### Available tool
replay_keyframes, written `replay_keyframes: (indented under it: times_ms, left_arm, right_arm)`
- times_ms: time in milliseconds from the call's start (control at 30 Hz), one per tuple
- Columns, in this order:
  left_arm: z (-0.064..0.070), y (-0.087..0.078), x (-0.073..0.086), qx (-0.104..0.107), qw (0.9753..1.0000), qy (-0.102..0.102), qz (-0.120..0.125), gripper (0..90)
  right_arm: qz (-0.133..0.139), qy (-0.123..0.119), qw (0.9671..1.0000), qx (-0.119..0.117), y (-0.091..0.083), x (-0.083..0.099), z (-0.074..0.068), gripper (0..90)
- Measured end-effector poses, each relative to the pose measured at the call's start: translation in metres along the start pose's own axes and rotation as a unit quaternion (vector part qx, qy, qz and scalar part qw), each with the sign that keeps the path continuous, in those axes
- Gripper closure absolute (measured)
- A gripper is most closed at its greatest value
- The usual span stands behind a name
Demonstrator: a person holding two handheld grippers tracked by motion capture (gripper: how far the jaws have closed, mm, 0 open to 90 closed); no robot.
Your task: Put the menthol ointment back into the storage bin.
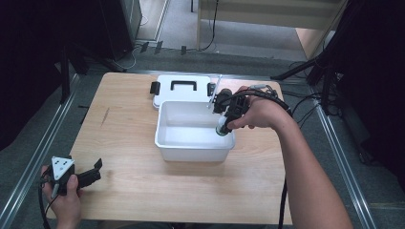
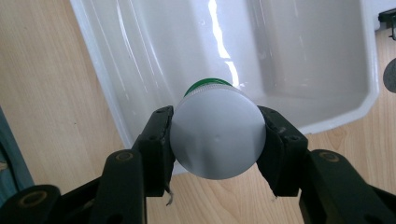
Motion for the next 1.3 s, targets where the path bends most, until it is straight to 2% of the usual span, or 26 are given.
replay_keyframes:
  times_ms: [167, 533, 800, 900, 1000, 1100, 1133, 1200, 1300]
  left_arm:
    - [0.0, 0.0, 0.0, 0.0, 1.0, 0.0, 0.0, 0.2]
    - [0.0, 0.0, 0.0, 0.0, 1.0, 0.0, 0.001, 0.2]
    - [0.0, 0.0, 0.0, 0.0, 1.0, 0.001, -0.002, 0.2]
    - [0.0, 0.0, 0.0, 0.0, 1.0, 0.002, -0.002, 0.2]
    - [0.0, 0.0, 0.0, 0.0, 1.0, 0.002, -0.002, 0.2]
    - [0.0, 0.0, 0.0, 0.0, 1.0, 0.002, -0.002, 0.2]
    - [0.0, 0.0, 0.0, 0.0, 1.0, 0.002, -0.002, 0.2]
    - [0.001, 0.0, 0.0, 0.0, 1.0, 0.003, -0.002, 0.2]
    - [0.001, 0.0, 0.0, 0.0, 1.0, 0.003, -0.001, 0.2]
  right_arm:
    - [-0.002, -0.004, 1.0, -0.001, 0.011, 0.002, 0.001, 51.7]
    - [-0.009, -0.031, 0.9994, -0.008, 0.038, 0.007, -0.001, 51.7]
    - [-0.027, -0.029, 0.9991, -0.014, 0.058, 0.01, -0.002, 51.7]
    - [-0.031, -0.028, 0.9991, -0.008, 0.063, 0.01, -0.001, 51.7]
    - [-0.034, -0.038, 0.9987, -0.001, 0.067, 0.009, -0.001, 51.7]
    - [-0.045, -0.039, 0.9982, 0.004, 0.07, 0.009, -0.002, 51.7]
    - [-0.06, -0.049, 0.9969, 0.011, 0.074, 0.01, -0.002, 51.6]
    - [-0.071, -0.054, 0.9959, 0.015, 0.078, 0.011, -0.003, 51.6]
    - [-0.071, -0.058, 0.9956, 0.018, 0.079, 0.01, -0.001, 51.6]
Point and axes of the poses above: each handheld gripper's, and its own axes: y roughly forward along the jaws, x roughly out of its underside, z roughly to its right, the point moved 5 cm from there along y, roughly forward along the jaws, and after that the axes turned 4 degrees about z, right-handed, at the moved point
